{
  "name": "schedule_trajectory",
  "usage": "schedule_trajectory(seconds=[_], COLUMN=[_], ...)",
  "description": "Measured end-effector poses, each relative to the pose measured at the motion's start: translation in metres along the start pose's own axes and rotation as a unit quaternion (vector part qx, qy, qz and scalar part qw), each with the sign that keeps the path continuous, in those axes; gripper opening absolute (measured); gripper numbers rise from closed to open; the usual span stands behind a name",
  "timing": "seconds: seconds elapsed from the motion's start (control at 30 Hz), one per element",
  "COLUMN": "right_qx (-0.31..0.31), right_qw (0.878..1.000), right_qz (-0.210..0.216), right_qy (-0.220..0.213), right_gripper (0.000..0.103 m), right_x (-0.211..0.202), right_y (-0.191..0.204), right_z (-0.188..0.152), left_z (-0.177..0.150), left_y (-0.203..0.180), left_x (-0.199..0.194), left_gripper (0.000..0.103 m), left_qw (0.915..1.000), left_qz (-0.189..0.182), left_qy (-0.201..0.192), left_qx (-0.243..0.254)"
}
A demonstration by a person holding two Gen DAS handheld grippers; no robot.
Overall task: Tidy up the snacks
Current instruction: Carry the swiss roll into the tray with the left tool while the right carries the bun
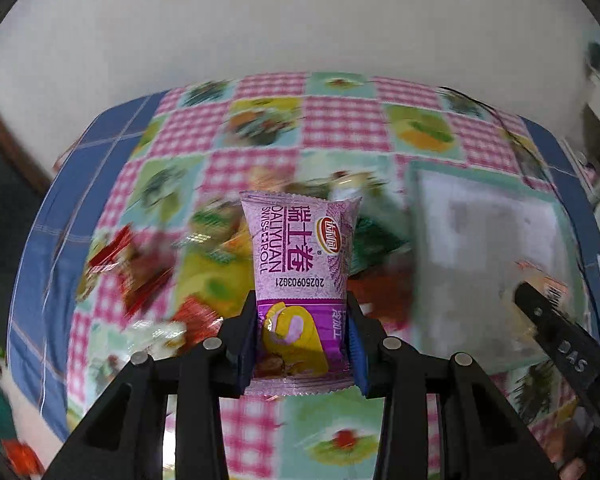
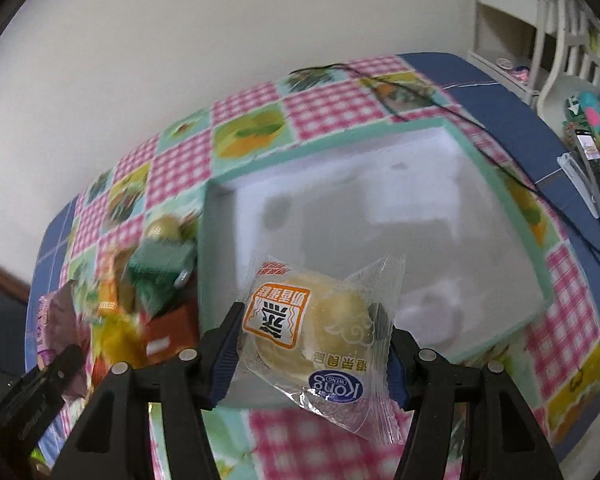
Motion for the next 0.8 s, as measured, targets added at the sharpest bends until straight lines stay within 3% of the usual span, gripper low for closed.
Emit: schedule_trajectory(seconds=[0.37, 0.8], right_qx=[0.019, 0.044], right_qw=[0.997, 0.995], right_qz=[-0.041, -0.062], right_qy=[-0.061, -0.067], right_gripper=[0.064, 0.064], right_x=[0.03, 0.073], right_y=[-0.039, -0.065], right_z=[0.062, 0.102], left_z=[0.067, 0.096], left_y=[-0.087, -0.12], left_x=[0.042, 0.095], left_gripper=[0.041, 0.041], left_qw=[0.9967, 0.9943], left_qz=[-0.037, -0.035], left_qy=[-0.03, -0.033], left_qx=[0.066, 0.095])
Point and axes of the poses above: each gripper's, at about its wrist camera, not at the fingertips, and x roughly the way its jaws point, y to its left, z to its top, the point moved 7 cm from there along x, roughly the way its jaws point, and after that the axes turned 13 degrees about x, right-handed, at the moved point
